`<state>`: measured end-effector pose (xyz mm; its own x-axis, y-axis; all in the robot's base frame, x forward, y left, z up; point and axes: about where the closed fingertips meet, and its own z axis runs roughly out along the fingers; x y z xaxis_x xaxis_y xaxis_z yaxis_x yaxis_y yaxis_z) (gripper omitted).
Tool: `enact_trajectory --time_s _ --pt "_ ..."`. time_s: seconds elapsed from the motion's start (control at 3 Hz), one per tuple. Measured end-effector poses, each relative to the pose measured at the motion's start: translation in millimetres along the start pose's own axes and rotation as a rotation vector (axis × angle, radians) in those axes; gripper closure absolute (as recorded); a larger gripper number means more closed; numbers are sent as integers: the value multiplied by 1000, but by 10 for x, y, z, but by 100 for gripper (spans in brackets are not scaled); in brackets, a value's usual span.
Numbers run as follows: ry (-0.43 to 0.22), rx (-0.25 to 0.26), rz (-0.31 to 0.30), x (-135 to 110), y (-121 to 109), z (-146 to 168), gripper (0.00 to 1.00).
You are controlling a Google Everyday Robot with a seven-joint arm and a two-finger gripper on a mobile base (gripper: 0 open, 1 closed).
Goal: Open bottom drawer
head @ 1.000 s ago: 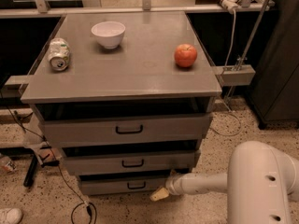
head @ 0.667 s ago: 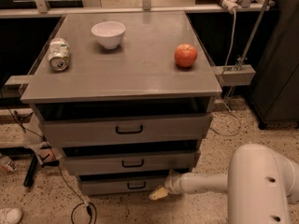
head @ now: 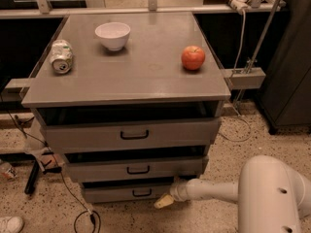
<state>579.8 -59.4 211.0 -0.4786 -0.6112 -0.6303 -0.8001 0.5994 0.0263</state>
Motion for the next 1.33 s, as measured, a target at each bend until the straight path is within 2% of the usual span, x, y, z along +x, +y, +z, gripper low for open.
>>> enact_trajectory --time_s 0.67,1.33 --pt "59 -48 -31 154 57 243 0" --pt "88 -68 -26 209 133 238 0"
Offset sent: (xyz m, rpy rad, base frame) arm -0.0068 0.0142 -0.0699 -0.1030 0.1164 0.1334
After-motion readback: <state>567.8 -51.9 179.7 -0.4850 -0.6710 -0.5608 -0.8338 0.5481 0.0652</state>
